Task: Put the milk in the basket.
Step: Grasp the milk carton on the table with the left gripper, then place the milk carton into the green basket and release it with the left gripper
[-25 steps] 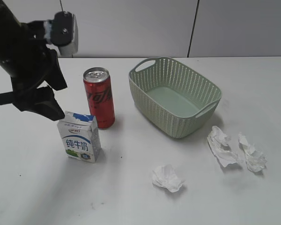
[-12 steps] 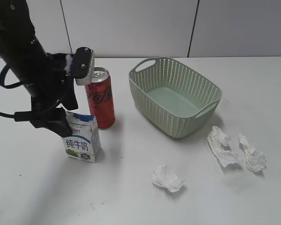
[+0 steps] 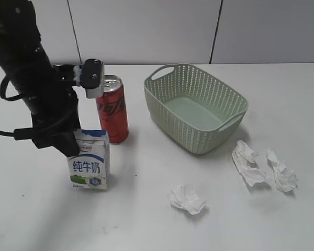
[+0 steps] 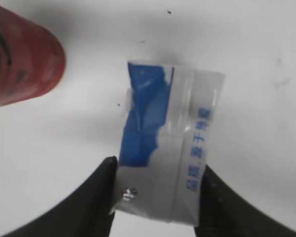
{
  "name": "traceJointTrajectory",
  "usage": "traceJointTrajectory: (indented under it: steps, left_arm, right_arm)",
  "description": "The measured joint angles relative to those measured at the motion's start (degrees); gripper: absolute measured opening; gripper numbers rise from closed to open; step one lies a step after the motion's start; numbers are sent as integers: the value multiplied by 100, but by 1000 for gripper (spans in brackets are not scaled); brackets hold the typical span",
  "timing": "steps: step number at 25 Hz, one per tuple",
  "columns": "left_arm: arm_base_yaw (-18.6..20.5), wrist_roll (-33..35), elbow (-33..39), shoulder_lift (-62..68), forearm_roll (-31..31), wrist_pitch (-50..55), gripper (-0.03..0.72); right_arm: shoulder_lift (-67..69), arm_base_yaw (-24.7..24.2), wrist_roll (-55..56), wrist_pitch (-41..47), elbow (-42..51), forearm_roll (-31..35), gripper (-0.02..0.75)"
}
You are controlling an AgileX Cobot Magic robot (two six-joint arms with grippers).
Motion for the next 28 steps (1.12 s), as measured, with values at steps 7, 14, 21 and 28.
traceJointTrajectory:
  steps: [7,14,21,28]
  left_arm:
    - [-511,-646,-54,-1289,-76,-142,330]
    - [-1247,-2269,-1466,-1283,84,-675,329]
    - [-1608,-4219,-3641,498,1251,-400,329]
    - [-1657,-4917,-4909,2089,1324,-327,329]
  right_arm:
    - [0,0,0,0,0,0,587]
    - [0,0,0,0,0,-5,587]
    - [0,0,0,0,0,-5,587]
    - [0,0,0,0,0,-5,587]
